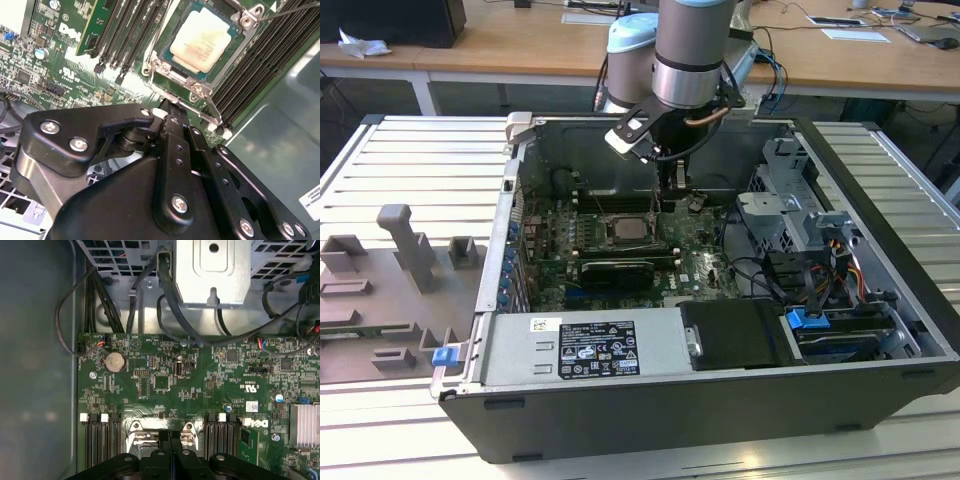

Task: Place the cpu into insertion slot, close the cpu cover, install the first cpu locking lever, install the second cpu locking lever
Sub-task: 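Close the cpu cover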

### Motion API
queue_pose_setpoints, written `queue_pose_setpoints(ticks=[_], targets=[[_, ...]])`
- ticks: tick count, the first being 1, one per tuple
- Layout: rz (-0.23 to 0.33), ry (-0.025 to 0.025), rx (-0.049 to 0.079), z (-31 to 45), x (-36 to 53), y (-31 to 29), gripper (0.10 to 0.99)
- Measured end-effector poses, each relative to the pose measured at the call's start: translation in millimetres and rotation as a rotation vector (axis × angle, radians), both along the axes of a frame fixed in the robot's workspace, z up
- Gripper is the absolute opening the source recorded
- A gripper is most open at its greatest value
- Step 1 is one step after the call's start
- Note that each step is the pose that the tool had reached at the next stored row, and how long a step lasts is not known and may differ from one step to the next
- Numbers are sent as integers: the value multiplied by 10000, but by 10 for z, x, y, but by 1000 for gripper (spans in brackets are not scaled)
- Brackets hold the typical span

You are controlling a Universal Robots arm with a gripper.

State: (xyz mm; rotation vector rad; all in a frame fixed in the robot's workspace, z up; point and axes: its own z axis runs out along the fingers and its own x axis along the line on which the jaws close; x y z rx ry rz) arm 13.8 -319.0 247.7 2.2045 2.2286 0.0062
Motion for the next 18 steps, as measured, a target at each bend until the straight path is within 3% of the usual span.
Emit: queue_pose_setpoints(ticks=[10,18], targets=[[1,0,0,-8,-187,0,106],[44,2,4,-74,-324,1,106]])
